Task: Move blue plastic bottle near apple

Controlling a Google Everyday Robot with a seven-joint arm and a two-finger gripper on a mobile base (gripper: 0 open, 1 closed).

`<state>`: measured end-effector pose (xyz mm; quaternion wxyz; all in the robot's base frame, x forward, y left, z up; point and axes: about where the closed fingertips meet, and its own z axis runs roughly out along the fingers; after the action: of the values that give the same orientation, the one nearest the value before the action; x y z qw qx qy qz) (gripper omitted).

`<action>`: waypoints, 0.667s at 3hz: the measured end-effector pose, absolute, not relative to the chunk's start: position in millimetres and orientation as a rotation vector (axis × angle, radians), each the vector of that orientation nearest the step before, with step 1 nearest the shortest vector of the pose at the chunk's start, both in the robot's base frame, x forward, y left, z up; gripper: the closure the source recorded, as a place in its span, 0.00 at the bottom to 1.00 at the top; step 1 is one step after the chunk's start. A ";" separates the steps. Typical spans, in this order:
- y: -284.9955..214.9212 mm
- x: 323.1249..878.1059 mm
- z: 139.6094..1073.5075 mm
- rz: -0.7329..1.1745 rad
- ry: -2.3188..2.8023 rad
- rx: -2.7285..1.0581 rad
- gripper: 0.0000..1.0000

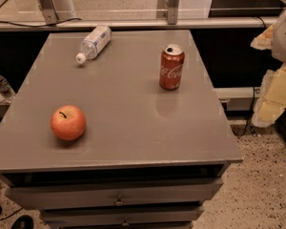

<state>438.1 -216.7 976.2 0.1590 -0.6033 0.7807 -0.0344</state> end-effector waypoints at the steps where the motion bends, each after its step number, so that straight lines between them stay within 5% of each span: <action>1: -216.0 438.7 977.0 -0.100 2.228 -1.724 0.00; 2: -186.0 462.7 980.9 -0.080 2.116 -1.758 0.00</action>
Offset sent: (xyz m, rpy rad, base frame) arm 0.0684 0.0865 0.0088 0.1207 -0.1308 0.2097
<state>462.7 -186.0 980.9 0.1936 -0.6267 0.7543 -0.0284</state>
